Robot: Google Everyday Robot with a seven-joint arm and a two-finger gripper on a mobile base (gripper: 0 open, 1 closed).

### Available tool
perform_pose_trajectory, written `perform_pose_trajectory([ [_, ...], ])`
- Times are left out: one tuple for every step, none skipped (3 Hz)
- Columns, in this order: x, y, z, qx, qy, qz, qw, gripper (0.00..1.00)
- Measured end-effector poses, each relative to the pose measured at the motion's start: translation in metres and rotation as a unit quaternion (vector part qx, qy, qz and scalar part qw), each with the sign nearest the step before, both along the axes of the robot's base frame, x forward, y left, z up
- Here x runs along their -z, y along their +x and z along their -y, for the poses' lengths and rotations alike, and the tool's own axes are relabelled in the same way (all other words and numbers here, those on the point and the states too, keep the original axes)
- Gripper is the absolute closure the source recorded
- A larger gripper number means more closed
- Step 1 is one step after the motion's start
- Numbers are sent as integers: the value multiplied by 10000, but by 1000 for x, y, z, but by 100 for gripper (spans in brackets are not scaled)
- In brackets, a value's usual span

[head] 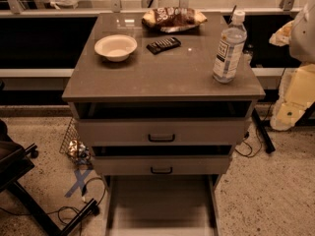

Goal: Place blue plastic bottle into bottom drawer

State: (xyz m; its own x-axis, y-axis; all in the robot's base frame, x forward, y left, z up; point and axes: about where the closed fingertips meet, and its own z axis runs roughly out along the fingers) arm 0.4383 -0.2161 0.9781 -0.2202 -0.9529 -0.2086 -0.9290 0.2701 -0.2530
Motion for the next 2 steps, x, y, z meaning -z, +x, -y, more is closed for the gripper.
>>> perform_pose_trajectory([
  [-2, 1, 0, 12, 60, 33, 10000, 0],
  [-9, 16, 1, 71, 735, 214, 9970, 0],
])
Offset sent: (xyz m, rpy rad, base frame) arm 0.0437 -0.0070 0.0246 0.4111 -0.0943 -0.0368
